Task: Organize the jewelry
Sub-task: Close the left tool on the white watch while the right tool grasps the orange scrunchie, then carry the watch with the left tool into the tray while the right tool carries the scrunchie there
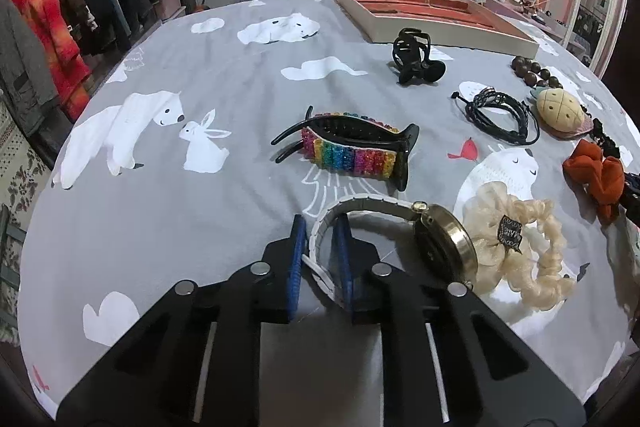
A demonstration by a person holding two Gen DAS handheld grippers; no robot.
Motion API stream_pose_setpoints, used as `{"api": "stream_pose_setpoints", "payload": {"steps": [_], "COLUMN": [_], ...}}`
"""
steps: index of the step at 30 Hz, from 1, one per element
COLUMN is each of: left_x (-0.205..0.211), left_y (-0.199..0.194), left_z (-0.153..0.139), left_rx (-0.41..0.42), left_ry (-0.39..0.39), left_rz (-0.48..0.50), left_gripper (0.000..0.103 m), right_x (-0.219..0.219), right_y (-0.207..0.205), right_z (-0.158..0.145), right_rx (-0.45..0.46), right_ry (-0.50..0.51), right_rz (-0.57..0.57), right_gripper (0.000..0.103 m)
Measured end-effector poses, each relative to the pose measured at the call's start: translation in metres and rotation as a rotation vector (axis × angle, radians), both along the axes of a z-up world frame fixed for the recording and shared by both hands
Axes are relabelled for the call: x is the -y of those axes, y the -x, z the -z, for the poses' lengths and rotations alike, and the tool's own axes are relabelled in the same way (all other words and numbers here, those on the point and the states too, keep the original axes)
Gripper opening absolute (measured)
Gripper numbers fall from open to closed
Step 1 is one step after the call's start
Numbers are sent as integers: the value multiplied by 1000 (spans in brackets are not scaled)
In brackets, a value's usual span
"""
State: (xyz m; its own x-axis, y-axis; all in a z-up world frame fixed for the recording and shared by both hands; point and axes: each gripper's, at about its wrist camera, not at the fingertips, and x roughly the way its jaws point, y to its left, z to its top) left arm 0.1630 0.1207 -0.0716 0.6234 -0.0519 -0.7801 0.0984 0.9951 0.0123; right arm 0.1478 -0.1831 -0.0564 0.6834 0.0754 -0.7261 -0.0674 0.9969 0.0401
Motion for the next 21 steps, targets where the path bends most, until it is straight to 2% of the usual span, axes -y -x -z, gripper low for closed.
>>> {"api": "stream_pose_setpoints", "payload": {"steps": [4,10,17,21], "left_x": [-5,2,28,40], "left_y": [2,15,32,24], "left_z": [-2,-14,-56,-77], "left_rx": [10,80,212,249], "left_ry": [36,27,-21,-7], "left_rz": [-6,-19,-23,-13], "left_gripper": [10,8,8,8], "right_x": [7,15,31,42], "right_y": [-3,1,1,-14], "right_z": [-3,-14,-48,-65], "right_rx": [15,80,186,217], "right_ry": [-9,-18,-39,-61], "right_rz": [-19,-38,-59,-61], "right_gripper": [17,16,15,15]}}
